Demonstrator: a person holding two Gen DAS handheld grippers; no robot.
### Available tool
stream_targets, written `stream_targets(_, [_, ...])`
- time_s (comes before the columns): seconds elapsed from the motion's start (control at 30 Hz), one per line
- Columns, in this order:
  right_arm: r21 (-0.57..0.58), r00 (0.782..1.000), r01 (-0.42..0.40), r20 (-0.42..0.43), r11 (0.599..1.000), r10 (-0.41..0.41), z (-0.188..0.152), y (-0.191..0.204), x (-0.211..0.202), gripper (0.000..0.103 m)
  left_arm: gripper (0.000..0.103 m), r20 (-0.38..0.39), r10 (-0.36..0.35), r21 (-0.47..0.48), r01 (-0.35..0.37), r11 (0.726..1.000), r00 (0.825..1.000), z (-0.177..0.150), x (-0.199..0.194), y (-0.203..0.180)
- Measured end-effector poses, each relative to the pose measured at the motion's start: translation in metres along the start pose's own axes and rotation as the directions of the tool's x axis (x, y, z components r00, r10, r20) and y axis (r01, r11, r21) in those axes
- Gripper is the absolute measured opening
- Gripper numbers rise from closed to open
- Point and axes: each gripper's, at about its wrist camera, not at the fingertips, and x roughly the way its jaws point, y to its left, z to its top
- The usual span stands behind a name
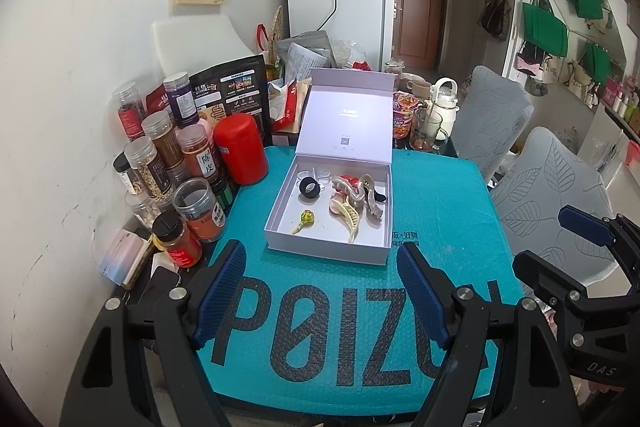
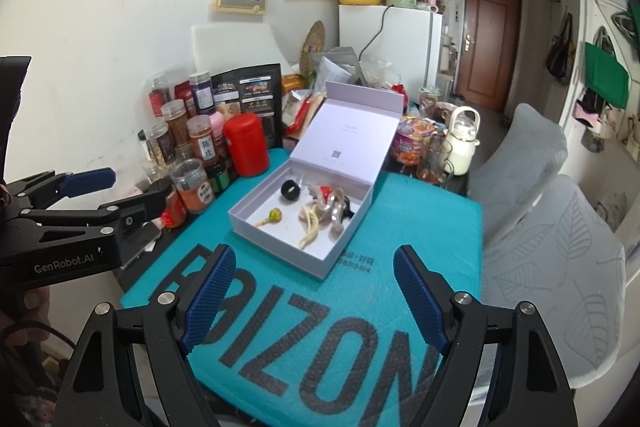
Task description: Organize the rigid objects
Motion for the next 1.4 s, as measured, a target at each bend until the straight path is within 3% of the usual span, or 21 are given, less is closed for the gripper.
stream_targets(1.4, [0.002, 1.0, 0.016, 0.007, 1.0, -0.016, 0.002, 0.003, -0.008, 0.082, 0.078, 0.036, 0.017, 0.079, -0.02, 0.997, 0.999, 0.003, -0.013, -0.017])
